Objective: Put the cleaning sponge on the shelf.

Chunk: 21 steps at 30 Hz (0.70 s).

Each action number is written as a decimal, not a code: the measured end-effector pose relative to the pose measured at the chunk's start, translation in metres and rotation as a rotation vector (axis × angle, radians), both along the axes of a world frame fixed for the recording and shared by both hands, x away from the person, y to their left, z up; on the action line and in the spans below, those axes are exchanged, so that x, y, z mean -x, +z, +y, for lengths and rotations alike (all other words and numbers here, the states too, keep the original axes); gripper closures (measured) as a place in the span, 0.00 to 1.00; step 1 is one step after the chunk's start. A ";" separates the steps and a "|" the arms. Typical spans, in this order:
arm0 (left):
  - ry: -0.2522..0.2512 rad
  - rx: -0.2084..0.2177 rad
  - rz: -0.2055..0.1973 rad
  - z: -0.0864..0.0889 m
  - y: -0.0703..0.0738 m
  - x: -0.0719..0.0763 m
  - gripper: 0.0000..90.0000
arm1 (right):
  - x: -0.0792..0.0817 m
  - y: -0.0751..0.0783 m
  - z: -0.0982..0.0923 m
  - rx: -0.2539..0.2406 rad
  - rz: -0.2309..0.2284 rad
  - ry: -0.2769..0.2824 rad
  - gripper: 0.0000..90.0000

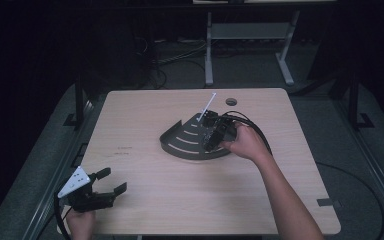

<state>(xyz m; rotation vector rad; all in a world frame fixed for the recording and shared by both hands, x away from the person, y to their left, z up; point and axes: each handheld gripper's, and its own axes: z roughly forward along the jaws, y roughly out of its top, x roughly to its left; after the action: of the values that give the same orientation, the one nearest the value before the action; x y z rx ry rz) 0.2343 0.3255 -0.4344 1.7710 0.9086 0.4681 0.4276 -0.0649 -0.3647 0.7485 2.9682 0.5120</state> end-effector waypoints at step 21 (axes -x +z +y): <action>-0.001 0.000 -0.001 0.000 0.000 0.000 0.15 | -0.031 -0.026 0.015 0.041 0.031 -0.043 0.35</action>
<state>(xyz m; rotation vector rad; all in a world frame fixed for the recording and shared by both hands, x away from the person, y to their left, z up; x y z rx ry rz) 0.2342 0.3260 -0.4342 1.7706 0.9074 0.4682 0.4586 -0.0502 -0.3909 0.8219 2.9733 0.4397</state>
